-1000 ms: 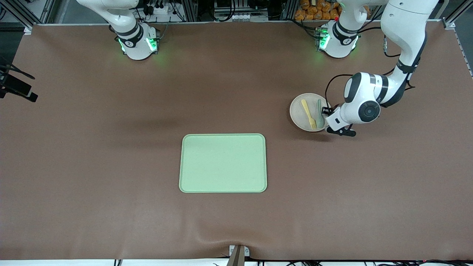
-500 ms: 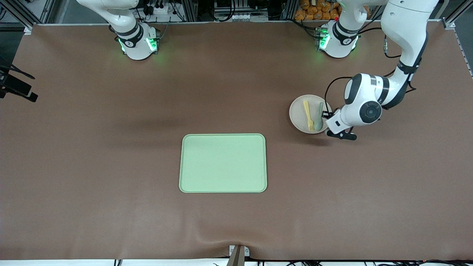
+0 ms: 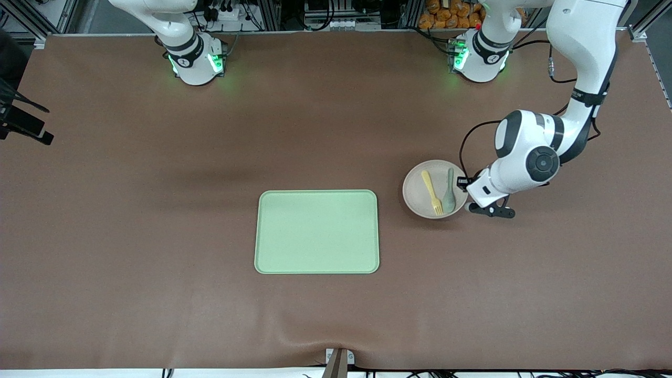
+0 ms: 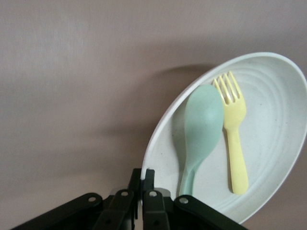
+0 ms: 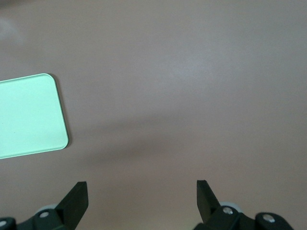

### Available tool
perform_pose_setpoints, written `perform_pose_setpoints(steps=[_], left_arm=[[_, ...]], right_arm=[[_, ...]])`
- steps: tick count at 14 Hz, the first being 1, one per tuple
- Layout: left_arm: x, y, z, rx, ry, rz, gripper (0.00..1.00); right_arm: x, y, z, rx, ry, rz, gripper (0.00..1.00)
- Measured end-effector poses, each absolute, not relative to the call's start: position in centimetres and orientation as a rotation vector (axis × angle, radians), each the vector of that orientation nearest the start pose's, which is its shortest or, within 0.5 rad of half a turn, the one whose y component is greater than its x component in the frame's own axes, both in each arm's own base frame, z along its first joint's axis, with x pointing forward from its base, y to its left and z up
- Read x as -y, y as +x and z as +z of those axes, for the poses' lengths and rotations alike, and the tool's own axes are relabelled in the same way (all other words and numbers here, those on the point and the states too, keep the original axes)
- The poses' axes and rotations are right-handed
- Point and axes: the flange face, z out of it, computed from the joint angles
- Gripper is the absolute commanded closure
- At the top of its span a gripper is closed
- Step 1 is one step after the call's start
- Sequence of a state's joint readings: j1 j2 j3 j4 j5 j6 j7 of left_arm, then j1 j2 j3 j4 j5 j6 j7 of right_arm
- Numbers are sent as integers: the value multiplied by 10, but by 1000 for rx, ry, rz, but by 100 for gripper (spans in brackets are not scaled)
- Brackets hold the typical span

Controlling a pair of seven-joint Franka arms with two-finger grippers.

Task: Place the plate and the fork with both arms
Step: 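Carry the plate with the left gripper onto the green tray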

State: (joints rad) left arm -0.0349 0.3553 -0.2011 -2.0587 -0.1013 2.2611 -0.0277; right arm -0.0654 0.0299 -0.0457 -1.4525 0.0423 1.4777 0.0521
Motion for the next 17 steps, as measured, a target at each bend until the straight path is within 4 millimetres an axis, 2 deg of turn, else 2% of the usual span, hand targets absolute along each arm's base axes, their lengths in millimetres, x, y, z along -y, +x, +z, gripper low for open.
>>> perform_pose_setpoints(steps=[5,9,12,17], left_arm=[[158,617,275,-125,-3376,246,100],[211,657,272,-64,-3460,286,100],[250,662,263,-76,-3492,314,100],[325,656,260,-93,-3503,305,100]], right_arm=[[57,552,655,-249,-3091,5,0],[60,551,655,-256,-3090,6,0],[60,551,655,-258,-3090,6,0],[61,551,655,-261,-3090,7,0]])
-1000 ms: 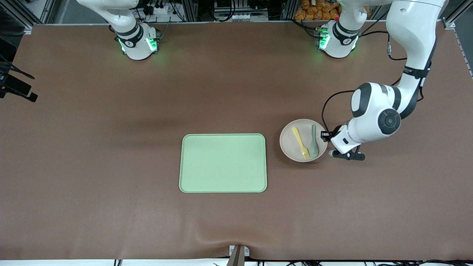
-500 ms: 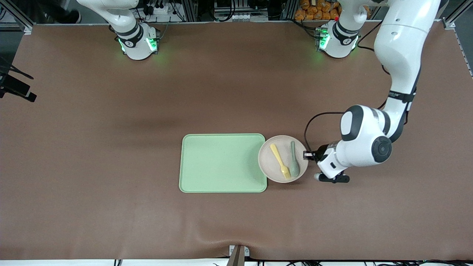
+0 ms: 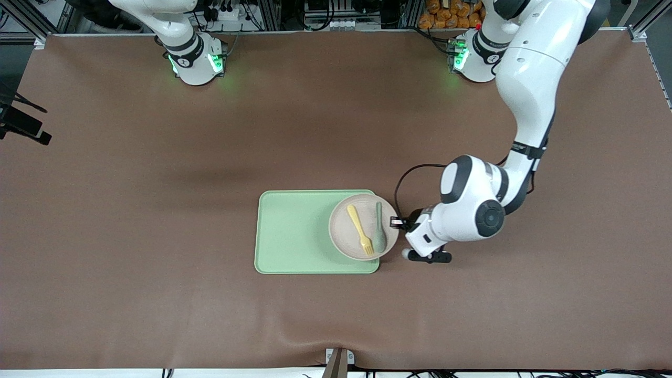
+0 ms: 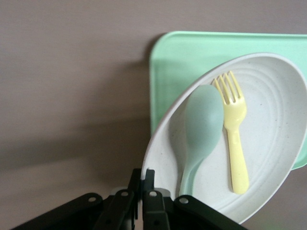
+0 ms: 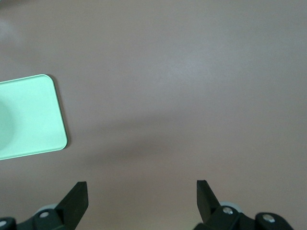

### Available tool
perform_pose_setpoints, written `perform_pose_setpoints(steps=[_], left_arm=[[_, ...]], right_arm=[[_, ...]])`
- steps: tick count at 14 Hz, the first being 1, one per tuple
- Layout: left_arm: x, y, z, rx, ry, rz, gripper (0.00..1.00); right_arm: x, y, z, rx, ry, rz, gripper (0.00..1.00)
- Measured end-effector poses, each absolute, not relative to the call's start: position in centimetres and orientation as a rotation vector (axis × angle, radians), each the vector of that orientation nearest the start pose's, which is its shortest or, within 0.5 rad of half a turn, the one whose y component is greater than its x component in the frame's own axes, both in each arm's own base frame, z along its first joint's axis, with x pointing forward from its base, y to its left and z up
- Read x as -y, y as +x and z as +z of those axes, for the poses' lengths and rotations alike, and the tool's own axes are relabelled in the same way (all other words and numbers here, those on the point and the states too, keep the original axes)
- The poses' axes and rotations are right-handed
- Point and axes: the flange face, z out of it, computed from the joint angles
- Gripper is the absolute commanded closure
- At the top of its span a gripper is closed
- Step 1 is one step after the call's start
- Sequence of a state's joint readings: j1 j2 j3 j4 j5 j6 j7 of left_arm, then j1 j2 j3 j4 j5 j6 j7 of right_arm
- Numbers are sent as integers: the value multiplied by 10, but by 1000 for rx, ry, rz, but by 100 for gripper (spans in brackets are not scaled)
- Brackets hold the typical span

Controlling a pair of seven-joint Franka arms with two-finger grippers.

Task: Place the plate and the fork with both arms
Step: 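Carry the plate with the left gripper onto the green tray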

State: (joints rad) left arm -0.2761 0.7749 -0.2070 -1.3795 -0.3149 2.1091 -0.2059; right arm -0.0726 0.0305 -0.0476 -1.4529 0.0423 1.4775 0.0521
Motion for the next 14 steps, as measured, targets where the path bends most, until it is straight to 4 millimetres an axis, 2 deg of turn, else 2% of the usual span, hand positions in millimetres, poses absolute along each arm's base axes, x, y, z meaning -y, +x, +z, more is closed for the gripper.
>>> perform_pose_setpoints(steps=[6,14], left_arm=[[370,649,233,-124,-3532,178,100],[405,637,209,-177,-3543,124,100]], right_arm=[[77,549,651,-306,-3083,29,0],[76,549,650,-303,-3075,40,0]])
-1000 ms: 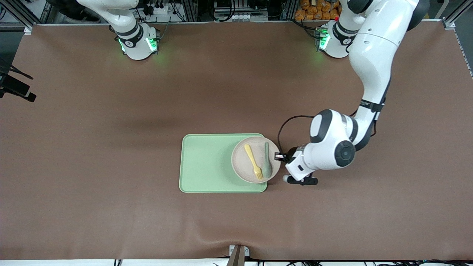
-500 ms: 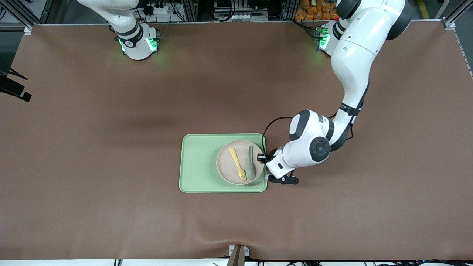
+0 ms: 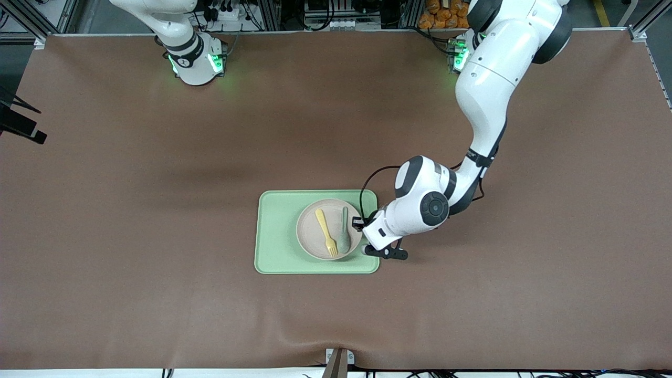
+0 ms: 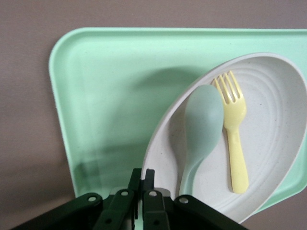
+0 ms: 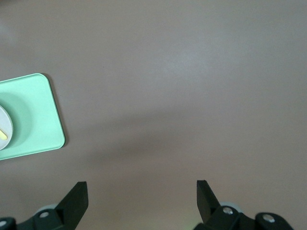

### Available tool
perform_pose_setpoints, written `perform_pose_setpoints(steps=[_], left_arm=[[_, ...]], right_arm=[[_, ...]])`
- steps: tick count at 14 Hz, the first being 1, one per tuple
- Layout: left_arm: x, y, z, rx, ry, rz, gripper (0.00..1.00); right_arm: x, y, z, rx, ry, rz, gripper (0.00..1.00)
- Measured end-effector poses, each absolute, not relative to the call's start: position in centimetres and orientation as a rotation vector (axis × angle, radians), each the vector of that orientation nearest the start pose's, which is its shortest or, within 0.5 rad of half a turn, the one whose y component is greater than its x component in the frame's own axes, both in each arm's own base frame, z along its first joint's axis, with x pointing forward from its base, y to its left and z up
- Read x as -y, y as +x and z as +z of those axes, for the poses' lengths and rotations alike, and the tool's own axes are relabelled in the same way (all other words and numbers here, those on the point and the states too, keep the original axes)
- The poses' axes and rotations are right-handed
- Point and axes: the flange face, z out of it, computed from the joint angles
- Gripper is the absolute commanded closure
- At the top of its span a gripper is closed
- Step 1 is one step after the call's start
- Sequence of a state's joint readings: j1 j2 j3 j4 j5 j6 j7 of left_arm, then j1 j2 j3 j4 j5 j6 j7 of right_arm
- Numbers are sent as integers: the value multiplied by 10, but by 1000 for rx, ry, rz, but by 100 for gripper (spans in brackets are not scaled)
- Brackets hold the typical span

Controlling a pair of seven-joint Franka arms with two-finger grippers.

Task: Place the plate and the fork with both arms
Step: 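Carry the plate with the left gripper onto the green tray, then open the left gripper and lift it off the plate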

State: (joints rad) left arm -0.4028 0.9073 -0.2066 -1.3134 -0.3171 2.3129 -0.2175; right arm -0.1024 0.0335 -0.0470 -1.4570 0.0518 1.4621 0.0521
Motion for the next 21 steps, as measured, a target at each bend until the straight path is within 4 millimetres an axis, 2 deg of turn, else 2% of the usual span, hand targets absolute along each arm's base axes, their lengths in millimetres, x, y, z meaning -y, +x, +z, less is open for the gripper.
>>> perform_pose_setpoints(steps=[5,6,7,8,12,15,18,19,21], left_arm=[[415,630,195,-193,-3538,136,100],[420,628,192,-201,-3540,121,95],[424,625,190,-209,-3541,110,34],[427,624,189,-208,-3541,106,0],[432,626,195,-73,-3556,81,0],[426,643,229,-24,-3579,-33,0],[388,673,290,35,-3552,-214,0],[368,683,315,71,-3526,-236,0],[313,700,363,160,-3458,-250,0]], right_arm=[[76,549,650,-302,-3074,40,0],[76,549,650,-302,-3074,41,0],[75,549,650,-302,-3074,41,0],[75,549,650,-302,-3074,41,0],[75,549,650,-302,-3074,41,0],[75,550,648,-301,-3074,44,0],[73,552,645,-293,-3073,53,0],[72,554,641,-291,-3073,63,0],[68,565,621,-278,-3071,117,0]])
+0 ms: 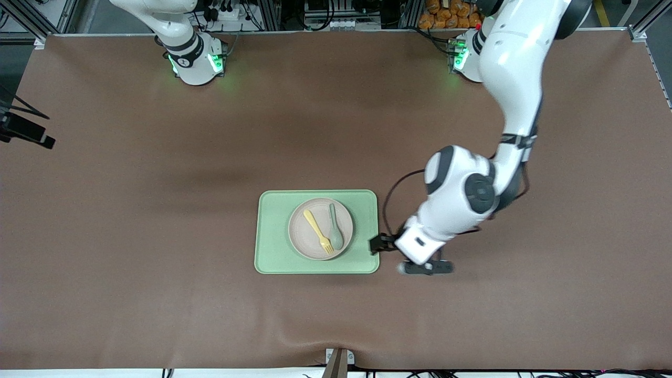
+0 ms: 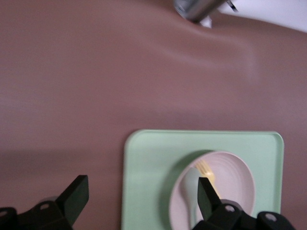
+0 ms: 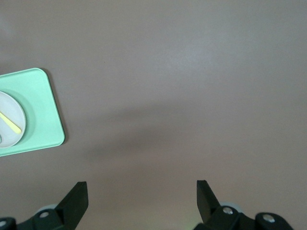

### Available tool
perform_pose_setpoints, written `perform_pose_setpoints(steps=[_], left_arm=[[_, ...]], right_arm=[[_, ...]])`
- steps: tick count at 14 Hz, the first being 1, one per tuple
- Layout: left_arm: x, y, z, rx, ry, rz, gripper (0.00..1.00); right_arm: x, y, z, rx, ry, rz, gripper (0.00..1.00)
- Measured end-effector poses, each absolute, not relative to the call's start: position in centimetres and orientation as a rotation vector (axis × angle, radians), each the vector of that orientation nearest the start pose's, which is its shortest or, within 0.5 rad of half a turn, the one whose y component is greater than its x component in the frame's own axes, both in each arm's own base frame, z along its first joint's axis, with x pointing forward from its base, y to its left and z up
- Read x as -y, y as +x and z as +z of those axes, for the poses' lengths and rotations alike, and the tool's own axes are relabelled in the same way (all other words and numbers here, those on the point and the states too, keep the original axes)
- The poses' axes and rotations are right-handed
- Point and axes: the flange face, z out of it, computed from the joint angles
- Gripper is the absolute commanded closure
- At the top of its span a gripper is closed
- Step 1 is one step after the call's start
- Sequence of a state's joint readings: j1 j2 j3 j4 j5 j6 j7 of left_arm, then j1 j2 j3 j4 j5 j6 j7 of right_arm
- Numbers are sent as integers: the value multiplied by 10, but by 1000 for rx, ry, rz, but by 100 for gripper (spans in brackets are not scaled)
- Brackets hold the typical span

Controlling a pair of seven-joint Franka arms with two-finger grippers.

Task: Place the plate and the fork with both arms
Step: 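Open the left gripper and lift it off the plate, then move the right gripper toward the plate while the left gripper withdraws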

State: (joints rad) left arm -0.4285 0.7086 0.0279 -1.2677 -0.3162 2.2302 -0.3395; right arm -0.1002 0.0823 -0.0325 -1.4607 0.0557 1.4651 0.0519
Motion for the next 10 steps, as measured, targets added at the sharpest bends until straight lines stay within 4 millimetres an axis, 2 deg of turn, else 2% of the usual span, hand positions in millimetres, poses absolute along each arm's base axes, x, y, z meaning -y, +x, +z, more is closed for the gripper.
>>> perform_pose_setpoints(steps=[2,5,6,8,10], left_arm=[[246,713,408,279,-3408,-259,0],[160,724,451,425,-3356,-299,0],[140,724,460,433,-3319,-305,0],[114,719,474,410,-3238,-285,0],[96,710,488,388,-3195,-233,0]], right_arm=[[57,582,595,-247,-3071,158,0],[25,599,584,-163,-3081,102,0],[13,603,582,-134,-3084,87,0],[-8,614,568,-81,-3087,67,0],[-34,629,541,-19,-3090,72,0]])
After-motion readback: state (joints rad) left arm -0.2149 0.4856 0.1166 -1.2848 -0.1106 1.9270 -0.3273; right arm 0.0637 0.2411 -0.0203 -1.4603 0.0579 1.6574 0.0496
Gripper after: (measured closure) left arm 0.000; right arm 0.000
